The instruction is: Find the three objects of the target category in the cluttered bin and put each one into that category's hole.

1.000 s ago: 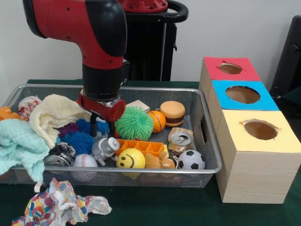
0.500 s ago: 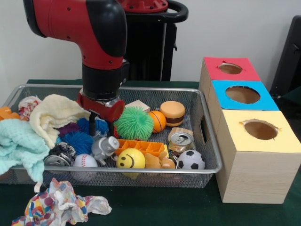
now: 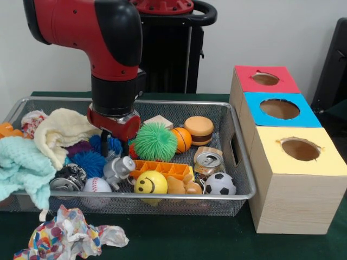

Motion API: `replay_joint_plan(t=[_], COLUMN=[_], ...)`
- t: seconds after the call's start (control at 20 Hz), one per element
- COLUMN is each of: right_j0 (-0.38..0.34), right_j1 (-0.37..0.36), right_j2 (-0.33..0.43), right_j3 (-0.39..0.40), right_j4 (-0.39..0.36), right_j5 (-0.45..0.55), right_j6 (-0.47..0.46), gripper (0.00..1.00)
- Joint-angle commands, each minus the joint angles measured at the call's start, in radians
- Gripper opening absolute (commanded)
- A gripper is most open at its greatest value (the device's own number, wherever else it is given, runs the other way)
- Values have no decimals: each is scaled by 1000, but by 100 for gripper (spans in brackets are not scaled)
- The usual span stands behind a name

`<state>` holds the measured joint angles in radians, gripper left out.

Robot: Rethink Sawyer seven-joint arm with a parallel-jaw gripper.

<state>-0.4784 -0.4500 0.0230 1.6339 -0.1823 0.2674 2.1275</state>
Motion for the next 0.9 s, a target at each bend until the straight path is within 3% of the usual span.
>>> replay_joint_plan(t=[0.05, 0.1, 0.35, 0.4, 0.65, 0.9], right_j0=[-111, -157, -227, -229, -212, -200], right_j1=[118, 122, 139, 140, 133, 115], right_j2=[89, 139, 219, 223, 211, 202], right_j3=[56, 76, 105, 104, 94, 84], right_j4=[-64, -71, -119, -132, -143, -134], right_j5=[-46, -70, -129, -127, -110, -26], right_j6=[-8, -25, -27, -19, -5, -18], gripper=[100, 100, 100, 0, 0, 0])
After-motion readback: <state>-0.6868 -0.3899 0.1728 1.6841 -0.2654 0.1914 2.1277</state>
